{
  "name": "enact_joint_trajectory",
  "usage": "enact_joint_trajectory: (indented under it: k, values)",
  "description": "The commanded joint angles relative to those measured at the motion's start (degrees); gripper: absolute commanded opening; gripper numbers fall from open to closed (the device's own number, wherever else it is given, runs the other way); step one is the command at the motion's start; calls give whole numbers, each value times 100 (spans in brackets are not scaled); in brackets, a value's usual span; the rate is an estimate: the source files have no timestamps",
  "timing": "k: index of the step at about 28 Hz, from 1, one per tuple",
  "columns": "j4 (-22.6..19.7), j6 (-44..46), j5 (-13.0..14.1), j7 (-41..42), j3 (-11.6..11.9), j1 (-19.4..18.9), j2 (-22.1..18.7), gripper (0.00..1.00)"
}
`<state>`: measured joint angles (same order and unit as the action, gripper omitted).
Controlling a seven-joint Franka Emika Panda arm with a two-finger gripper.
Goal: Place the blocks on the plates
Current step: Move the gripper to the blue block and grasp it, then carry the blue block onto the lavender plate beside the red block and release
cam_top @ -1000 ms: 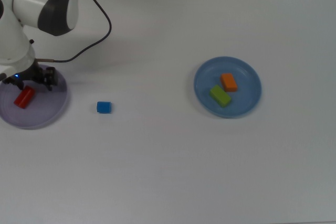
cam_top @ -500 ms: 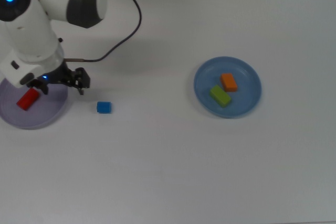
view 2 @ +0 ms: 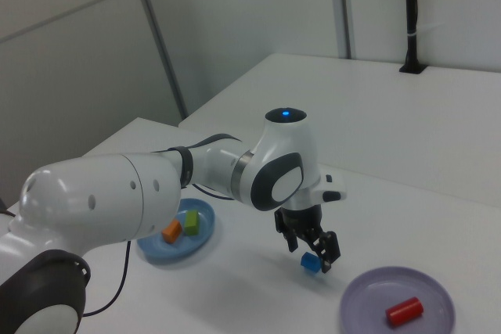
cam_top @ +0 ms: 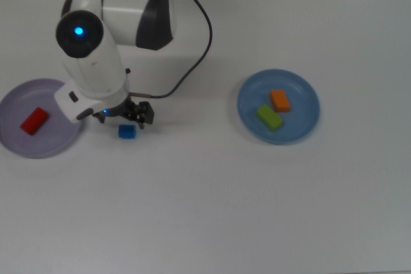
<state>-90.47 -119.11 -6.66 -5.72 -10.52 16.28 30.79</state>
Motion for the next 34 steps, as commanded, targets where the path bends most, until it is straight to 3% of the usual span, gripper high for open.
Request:
enact_joint_trajectory:
  k: [1,2,7,8,10,13,22,27,34]
  values:
    - [-155,-472,77,-246,68,-81,68,74]
    - [-156,-612,77,-307,68,-81,103,58]
    - [-156,-648,60,-483,77,-73,103,26]
    - [-156,-648,51,-483,77,-81,103,14]
    - [-156,-640,42,-492,85,-73,94,6]
    - [-156,-622,25,-483,103,-73,94,0]
    - [-103,-535,25,-430,147,59,-160,0]
    - [-76,-139,86,-27,138,489,-442,0]
    - [73,-165,-2,448,156,981,-380,0]
